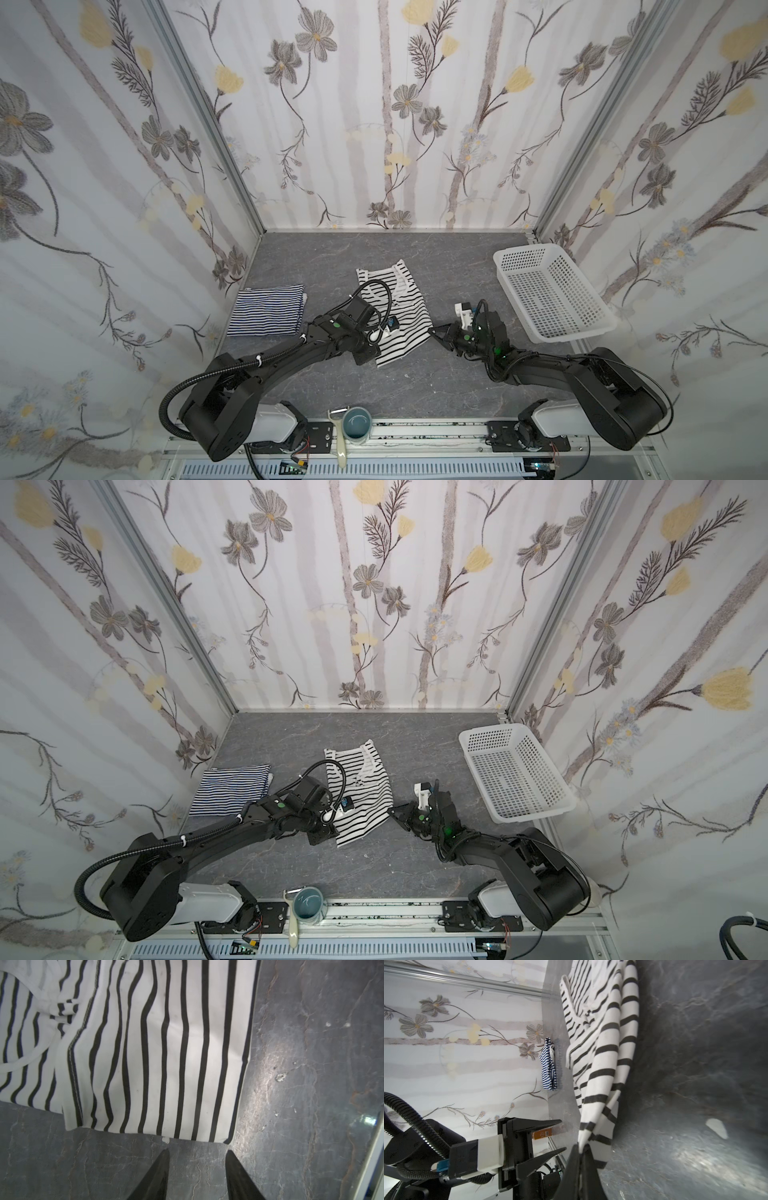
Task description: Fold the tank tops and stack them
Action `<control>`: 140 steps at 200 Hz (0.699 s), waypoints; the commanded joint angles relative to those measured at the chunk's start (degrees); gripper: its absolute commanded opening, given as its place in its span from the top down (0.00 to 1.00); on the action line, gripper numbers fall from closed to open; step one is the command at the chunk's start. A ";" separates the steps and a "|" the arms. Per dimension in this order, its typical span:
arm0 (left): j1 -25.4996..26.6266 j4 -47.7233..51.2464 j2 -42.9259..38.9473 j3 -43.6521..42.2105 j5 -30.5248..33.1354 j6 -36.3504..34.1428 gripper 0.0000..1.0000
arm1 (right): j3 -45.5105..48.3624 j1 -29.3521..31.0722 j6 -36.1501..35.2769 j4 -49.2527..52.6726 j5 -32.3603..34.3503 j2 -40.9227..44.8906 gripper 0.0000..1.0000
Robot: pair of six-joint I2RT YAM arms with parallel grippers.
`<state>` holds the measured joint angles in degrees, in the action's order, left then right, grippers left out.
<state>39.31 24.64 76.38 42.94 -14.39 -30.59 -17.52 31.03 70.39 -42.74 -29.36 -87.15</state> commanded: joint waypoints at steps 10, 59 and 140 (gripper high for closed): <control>0.78 0.90 -0.27 -0.37 -1.36 1.16 0.56 | -3.32 0.70 -0.68 5.13 1.85 1.90 1.00; 3.59 -1.27 1.50 -1.04 -1.63 1.24 0.56 | -9.27 0.94 -1.86 8.45 1.59 0.08 1.00; 6.90 -4.91 4.64 -1.45 4.79 2.29 0.57 | -15.16 0.97 -1.59 9.11 0.32 -3.54 1.00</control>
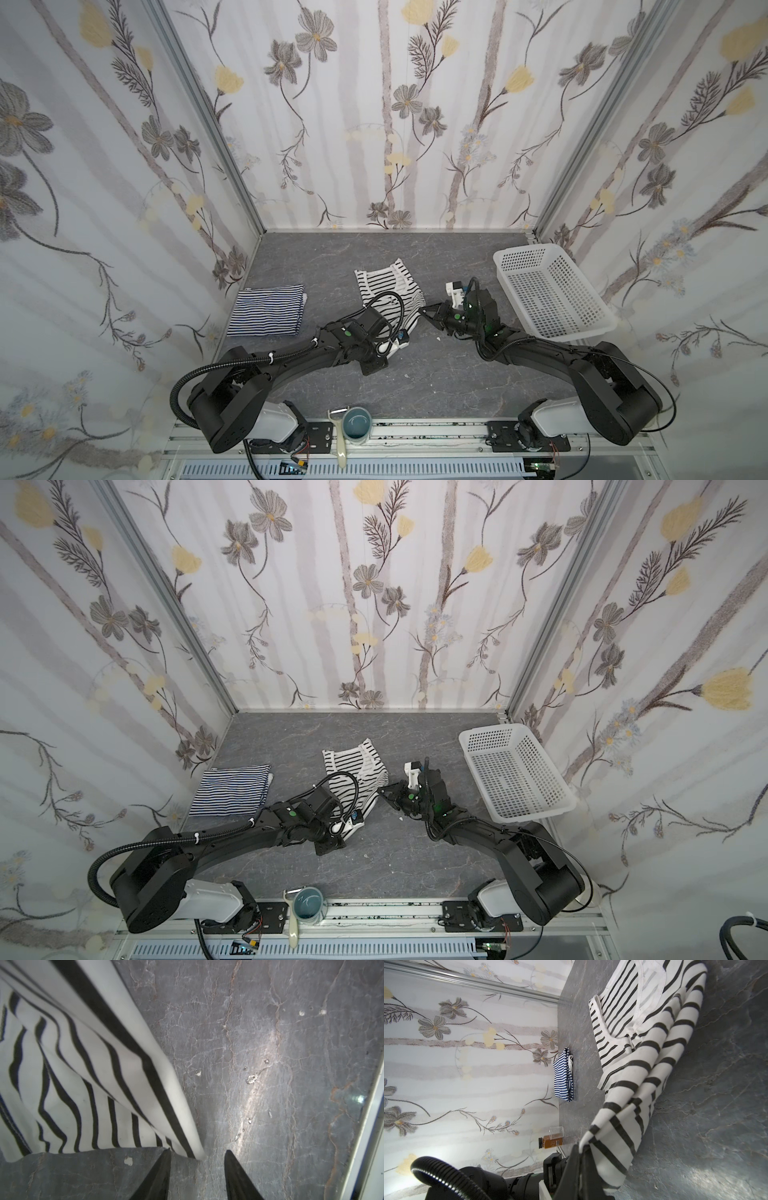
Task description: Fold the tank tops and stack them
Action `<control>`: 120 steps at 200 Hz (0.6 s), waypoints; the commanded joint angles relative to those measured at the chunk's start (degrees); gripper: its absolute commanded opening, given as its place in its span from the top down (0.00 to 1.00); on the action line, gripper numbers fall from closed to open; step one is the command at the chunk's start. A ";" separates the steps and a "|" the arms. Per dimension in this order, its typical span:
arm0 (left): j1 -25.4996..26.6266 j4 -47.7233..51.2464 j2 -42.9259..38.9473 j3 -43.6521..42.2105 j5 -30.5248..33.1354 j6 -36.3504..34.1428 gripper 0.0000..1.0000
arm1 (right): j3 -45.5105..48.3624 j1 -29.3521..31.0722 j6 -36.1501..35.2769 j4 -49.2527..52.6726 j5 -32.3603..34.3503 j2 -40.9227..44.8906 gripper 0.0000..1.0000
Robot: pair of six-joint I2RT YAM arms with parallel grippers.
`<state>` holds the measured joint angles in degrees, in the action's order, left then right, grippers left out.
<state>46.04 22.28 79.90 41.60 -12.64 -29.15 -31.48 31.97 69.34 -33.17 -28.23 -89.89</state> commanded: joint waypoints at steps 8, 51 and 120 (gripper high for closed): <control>0.18 -2.98 1.62 -0.03 3.40 0.98 0.57 | -1.29 0.03 -0.44 -0.43 -0.91 -0.90 1.00; 0.45 -5.21 4.05 0.56 5.64 0.97 0.58 | -1.58 0.02 -0.44 -0.34 -0.95 -0.99 1.00; 0.54 -3.97 1.53 1.08 4.04 0.27 0.98 | -1.07 -1.00 -1.90 2.23 -1.12 0.30 1.00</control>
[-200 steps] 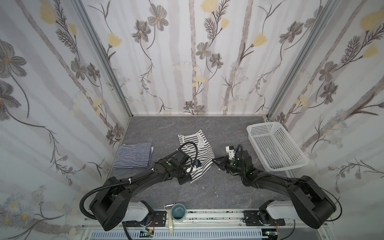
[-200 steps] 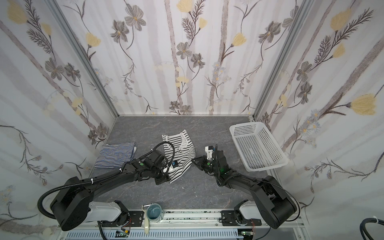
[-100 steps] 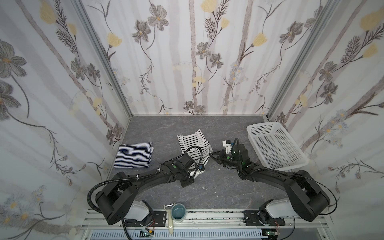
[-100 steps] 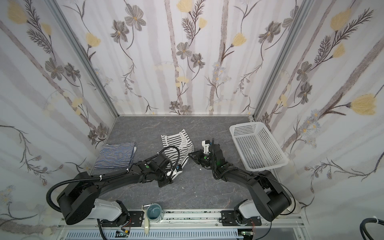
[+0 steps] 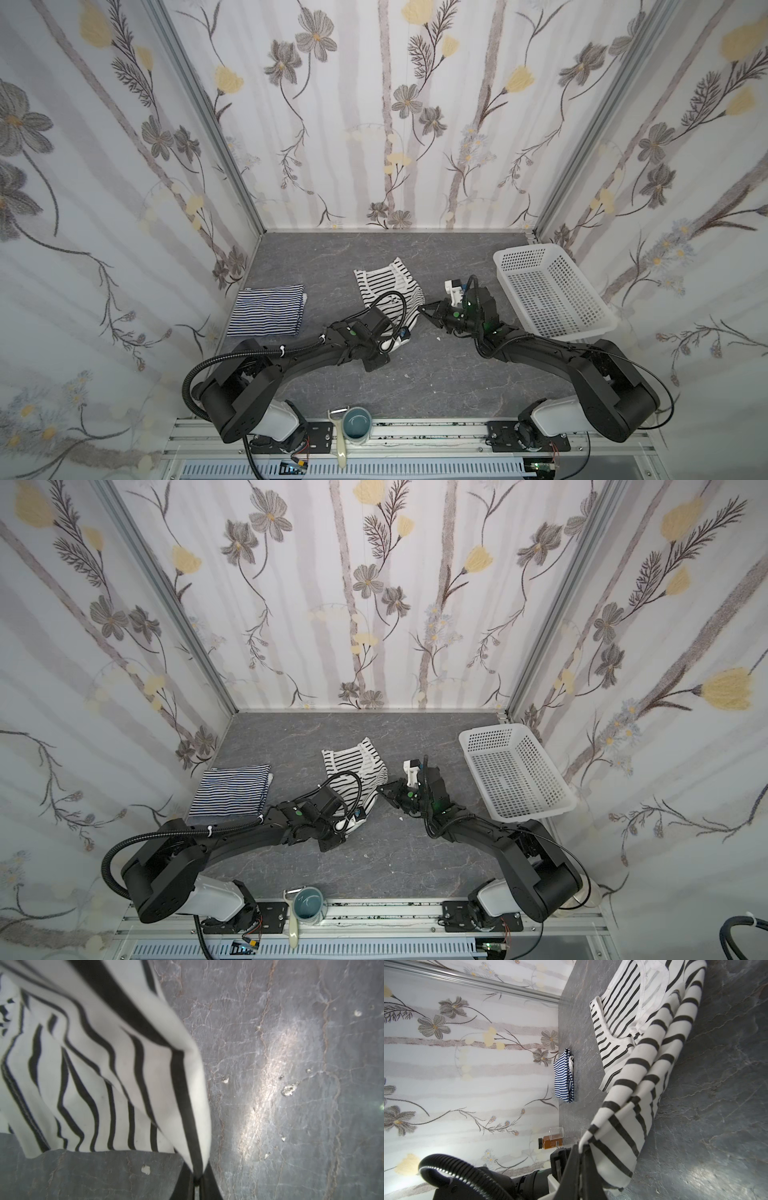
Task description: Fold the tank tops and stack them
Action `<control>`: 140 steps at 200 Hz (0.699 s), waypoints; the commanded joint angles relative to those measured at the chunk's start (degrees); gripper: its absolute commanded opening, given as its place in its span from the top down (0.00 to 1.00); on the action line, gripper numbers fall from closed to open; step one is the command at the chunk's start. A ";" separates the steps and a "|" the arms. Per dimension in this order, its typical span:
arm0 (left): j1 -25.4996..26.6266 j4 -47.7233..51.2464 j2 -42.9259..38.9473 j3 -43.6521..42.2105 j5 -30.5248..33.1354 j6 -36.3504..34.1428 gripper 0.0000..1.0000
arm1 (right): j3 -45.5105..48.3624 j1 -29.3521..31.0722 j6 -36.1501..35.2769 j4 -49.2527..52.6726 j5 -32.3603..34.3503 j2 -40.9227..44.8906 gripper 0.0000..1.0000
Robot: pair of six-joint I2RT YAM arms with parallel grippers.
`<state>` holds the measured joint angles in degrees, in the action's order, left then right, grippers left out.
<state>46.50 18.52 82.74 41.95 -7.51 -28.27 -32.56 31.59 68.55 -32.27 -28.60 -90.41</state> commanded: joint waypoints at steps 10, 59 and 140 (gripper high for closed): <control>0.08 1.36 -1.98 1.36 -3.15 -0.98 0.99 | 0.38 -1.07 -1.61 2.16 -0.93 1.64 1.00; 1.97 11.55 -3.96 8.19 -17.96 -3.97 1.00 | 5.16 -4.93 -3.43 10.05 -1.41 9.69 1.00; 7.80 19.91 2.37 19.64 -33.91 -5.06 1.00 | 3.03 -13.88 -8.02 31.66 -1.81 27.55 1.00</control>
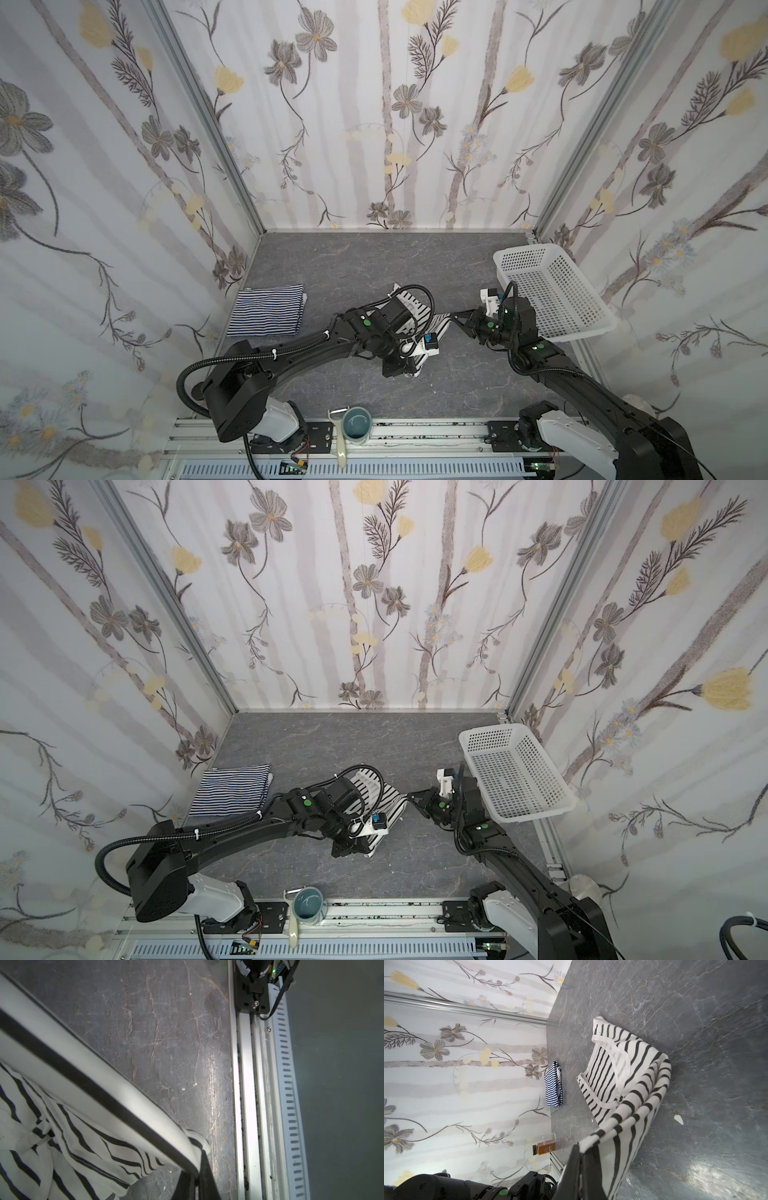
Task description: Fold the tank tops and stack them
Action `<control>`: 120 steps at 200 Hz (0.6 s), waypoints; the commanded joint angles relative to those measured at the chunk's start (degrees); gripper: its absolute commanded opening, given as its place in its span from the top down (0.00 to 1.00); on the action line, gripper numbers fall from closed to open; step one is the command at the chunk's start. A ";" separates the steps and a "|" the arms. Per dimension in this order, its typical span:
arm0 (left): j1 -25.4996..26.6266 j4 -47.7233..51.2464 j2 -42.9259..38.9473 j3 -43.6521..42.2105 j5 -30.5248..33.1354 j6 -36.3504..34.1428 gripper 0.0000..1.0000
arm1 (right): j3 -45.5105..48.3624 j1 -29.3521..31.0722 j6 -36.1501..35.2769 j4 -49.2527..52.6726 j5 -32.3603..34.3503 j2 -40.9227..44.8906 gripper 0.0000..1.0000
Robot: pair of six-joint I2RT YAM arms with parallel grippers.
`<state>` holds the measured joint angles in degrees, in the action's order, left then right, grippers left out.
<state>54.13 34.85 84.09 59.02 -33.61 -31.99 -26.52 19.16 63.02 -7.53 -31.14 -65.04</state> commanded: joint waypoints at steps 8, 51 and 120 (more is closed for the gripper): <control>0.14 4.02 1.07 3.48 -8.38 -1.31 1.00 | -4.65 -1.84 -3.18 8.73 0.80 2.34 1.00; -3.26 4.96 1.20 6.44 -11.38 -2.23 1.00 | -13.07 -2.37 -4.31 10.41 0.97 -4.22 1.00; -19.81 4.97 4.41 6.57 -11.22 -10.11 1.00 | -31.17 -0.46 -4.31 5.11 -1.48 -26.94 1.00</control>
<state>37.93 37.71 87.29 65.34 -43.07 -37.28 -51.92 17.87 59.46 1.48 -32.64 -86.08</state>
